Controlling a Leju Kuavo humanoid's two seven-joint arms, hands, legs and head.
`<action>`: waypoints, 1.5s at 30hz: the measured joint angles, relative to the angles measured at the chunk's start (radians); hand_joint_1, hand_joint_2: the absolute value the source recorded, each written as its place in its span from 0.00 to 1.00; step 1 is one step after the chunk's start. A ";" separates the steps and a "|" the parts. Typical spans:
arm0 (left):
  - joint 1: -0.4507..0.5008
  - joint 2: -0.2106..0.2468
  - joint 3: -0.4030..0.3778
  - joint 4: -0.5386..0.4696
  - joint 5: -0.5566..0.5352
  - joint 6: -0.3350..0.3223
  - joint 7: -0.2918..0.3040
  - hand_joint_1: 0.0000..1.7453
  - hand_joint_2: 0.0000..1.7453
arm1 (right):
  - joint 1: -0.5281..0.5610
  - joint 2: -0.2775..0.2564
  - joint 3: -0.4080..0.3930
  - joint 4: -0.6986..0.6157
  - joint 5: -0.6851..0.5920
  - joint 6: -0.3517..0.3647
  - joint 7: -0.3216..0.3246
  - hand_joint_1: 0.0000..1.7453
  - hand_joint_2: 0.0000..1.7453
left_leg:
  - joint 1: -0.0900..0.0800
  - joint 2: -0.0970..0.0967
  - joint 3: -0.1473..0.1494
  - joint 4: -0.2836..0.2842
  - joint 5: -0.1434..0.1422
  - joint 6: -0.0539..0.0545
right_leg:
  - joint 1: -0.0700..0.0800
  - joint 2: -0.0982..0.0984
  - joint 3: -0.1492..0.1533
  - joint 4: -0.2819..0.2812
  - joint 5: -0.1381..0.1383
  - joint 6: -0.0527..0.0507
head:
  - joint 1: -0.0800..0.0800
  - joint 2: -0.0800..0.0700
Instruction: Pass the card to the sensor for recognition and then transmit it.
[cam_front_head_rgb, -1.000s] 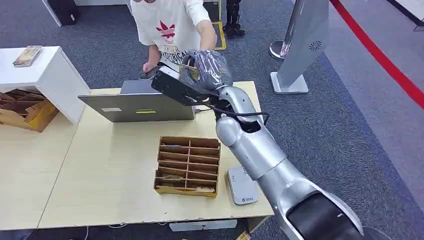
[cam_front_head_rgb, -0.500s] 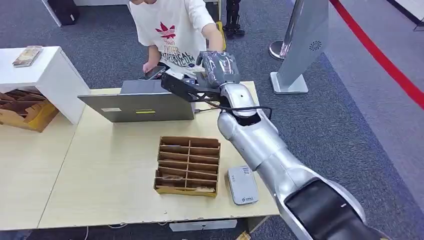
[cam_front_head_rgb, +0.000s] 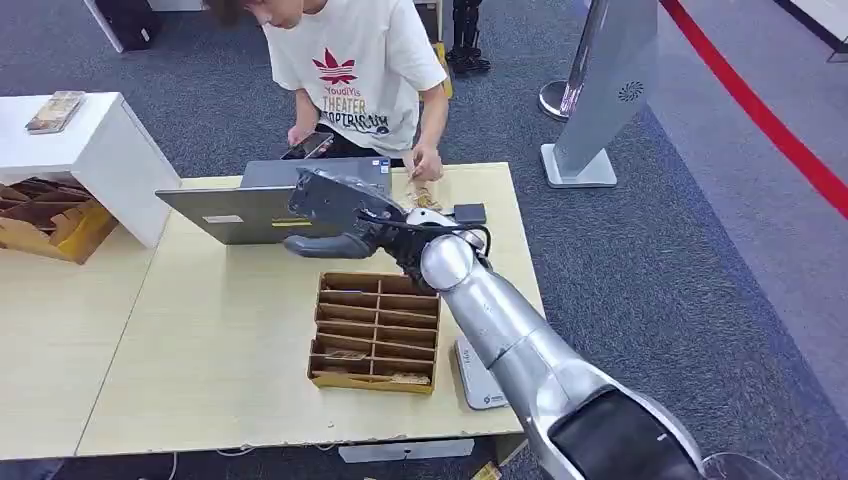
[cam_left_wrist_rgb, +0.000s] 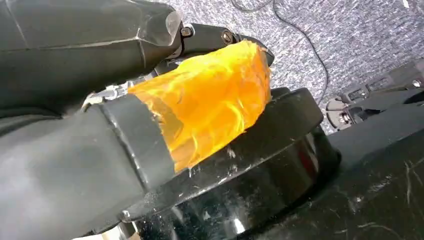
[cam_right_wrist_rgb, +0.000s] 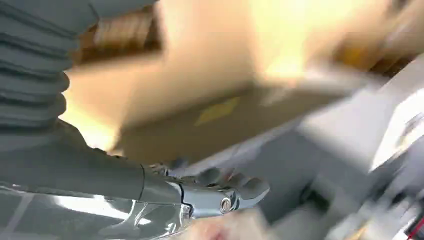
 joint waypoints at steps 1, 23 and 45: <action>0.000 0.000 0.000 0.000 0.000 -0.003 -0.004 0.00 0.00 | 0.014 -0.002 0.003 -0.020 -0.093 0.070 0.000 0.00 0.00 | 0.000 0.000 0.000 0.000 0.000 0.000 | 0.000 0.000 0.000 0.000 0.000 0.000 | 0.000 0.000; 0.017 0.005 0.000 0.000 0.063 0.005 -0.058 0.00 0.00 | 0.524 -0.279 0.223 -0.674 -0.875 0.346 -0.092 0.00 0.00 | -0.001 0.001 -0.001 0.000 -0.001 0.000 | 0.000 0.001 -0.001 -0.001 0.000 0.000 | 0.000 0.000; 0.022 0.005 0.001 0.000 0.029 0.024 -0.034 0.98 0.00 | 0.698 -0.335 0.215 -0.699 -0.938 0.418 -0.081 0.00 0.00 | -0.001 0.001 -0.001 0.000 -0.003 0.001 | 0.000 0.000 -0.001 -0.001 -0.001 0.001 | 0.000 0.000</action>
